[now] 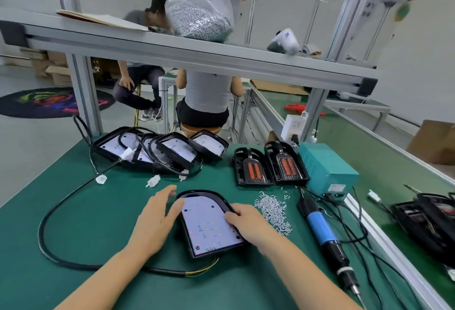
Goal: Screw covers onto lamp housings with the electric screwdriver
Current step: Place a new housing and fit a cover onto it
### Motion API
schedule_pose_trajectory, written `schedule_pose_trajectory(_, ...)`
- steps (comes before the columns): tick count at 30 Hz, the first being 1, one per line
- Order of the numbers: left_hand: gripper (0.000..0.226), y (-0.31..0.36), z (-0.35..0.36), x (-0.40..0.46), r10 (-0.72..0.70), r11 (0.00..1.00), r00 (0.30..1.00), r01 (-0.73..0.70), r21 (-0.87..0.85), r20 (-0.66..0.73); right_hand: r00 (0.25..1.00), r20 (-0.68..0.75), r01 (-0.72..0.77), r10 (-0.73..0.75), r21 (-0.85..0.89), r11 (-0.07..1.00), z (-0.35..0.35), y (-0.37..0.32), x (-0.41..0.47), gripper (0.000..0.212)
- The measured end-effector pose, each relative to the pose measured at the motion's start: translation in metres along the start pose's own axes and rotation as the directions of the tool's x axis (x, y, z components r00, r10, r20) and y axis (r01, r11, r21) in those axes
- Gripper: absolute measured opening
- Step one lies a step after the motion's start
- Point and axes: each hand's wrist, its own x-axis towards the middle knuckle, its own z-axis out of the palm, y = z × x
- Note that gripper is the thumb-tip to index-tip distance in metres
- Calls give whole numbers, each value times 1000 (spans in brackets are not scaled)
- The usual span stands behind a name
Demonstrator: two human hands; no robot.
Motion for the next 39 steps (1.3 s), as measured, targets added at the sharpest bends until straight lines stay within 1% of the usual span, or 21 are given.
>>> schedule_pose_trajectory(2,47,-3,4,6,-119,986,991,125,-106,60,999,-45,-6,3,-77,997,-7,-2,7,37)
schedule_pose_trajectory(4,46,-5,7,10,-158,971,986,166,-170,60,987,-159,-41,31,-62,997,-18,-3,17,37)
schedule_pose_trajectory(5,45,-6,9,11,-175,961,983,181,-208,49,972,-220,-78,86,44,996,-25,-3,24,35)
schedule_pose_trajectory(6,44,-7,11,12,-194,949,980,198,-244,39,952,-255,-118,170,206,971,-33,-3,31,30)
schedule_pose_trajectory(8,42,-7,14,13,-223,933,974,222,-284,30,897,-258,-191,358,506,841,-47,-4,44,20)
schedule_pose_trajectory(10,42,-8,17,13,-236,925,971,234,-301,31,851,-233,-224,471,651,726,-57,-2,57,17)
schedule_pose_trajectory(12,42,-9,17,14,-241,916,970,240,-323,36,831,-189,-224,523,747,626,-62,-1,67,12)
schedule_pose_trajectory(14,44,-9,16,15,-248,908,968,248,-338,44,804,-183,-220,566,793,568,-62,1,75,6)
schedule_pose_trajectory(15,44,-9,15,15,-250,905,967,251,-344,46,786,-223,-224,576,766,602,-61,3,78,13)
schedule_pose_trajectory(16,45,-9,14,15,-253,902,966,253,-350,45,771,-295,-254,565,671,697,-61,6,82,22)
schedule_pose_trajectory(17,45,-9,14,15,-257,899,966,255,-356,43,758,-397,-307,518,484,820,-61,9,84,27)
schedule_pose_trajectory(18,44,-10,13,15,-259,898,965,256,-358,40,755,-484,-363,444,256,896,-61,11,85,29)
schedule_pose_trajectory(19,44,-11,13,14,-259,899,965,256,-354,39,753,-553,-394,357,55,917,-61,13,85,31)
schedule_pose_trajectory(20,43,-11,13,14,-259,900,965,254,-353,36,758,-592,-398,272,-90,913,-62,11,85,34)
schedule_pose_trajectory(22,46,-12,13,13,-251,899,968,245,-362,31,777,-622,-335,95,-282,899,-64,8,88,38)
schedule_pose_trajectory(24,54,-11,15,13,-243,897,969,239,-372,37,816,-578,-291,-4,-417,861,-65,5,95,45)
schedule_pose_trajectory(28,52,-5,15,16,-235,896,971,234,-378,46,869,-489,-341,78,-476,810,-66,1,109,62)
schedule_pose_trajectory(32,62,0,8,19,-248,895,967,251,-369,56,855,-512,-320,85,-392,863,-66,-9,114,59)
schedule_pose_trajectory(34,60,-2,6,17,-269,895,961,272,-353,58,849,-528,-265,25,-384,884,-63,-18,108,60)
schedule_pose_trajectory(37,36,-2,3,19,-335,886,940,336,-320,60,864,-499,-130,-71,-356,926,-59,-36,87,59)
schedule_pose_trajectory(39,29,6,1,28,-376,881,924,381,-280,75,882,-452,-32,-132,-337,941,-57,-49,65,57)
